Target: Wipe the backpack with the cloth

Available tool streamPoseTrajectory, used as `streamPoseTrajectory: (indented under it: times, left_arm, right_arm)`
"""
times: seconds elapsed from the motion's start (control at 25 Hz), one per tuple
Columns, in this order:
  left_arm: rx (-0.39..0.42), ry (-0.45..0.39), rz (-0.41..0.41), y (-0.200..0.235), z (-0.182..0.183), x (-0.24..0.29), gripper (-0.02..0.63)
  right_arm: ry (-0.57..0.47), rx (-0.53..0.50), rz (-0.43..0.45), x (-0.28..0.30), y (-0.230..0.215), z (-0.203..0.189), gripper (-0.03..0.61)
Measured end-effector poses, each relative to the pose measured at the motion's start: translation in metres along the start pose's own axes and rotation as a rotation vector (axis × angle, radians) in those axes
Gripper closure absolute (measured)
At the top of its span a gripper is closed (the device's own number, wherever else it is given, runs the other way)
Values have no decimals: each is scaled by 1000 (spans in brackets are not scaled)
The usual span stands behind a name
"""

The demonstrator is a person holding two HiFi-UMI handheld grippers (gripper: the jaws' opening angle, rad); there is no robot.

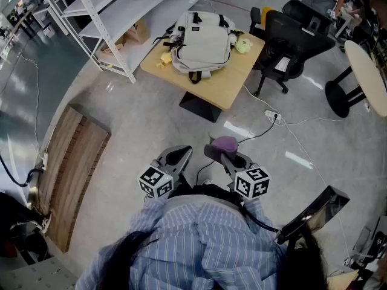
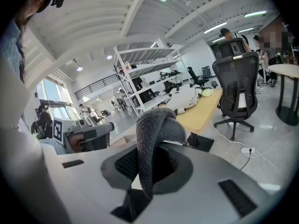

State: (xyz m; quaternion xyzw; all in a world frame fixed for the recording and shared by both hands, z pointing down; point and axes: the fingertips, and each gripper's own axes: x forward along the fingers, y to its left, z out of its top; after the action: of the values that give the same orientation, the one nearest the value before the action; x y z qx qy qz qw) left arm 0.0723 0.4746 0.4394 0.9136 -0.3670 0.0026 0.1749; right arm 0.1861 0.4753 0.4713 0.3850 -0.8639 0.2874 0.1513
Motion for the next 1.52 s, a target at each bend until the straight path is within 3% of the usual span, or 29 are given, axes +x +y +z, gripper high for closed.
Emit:
streamPoseTrajectory:
  times: [0.52,1.52]
  left_arm:
    - [-19,17,13,5,-6,-2,610]
    - [-57,52,-4,16,-11,7,609]
  right_arm:
    - [12,-5,23,6,3,-2,537]
    - [29,125,14,18,-15,-12,537]
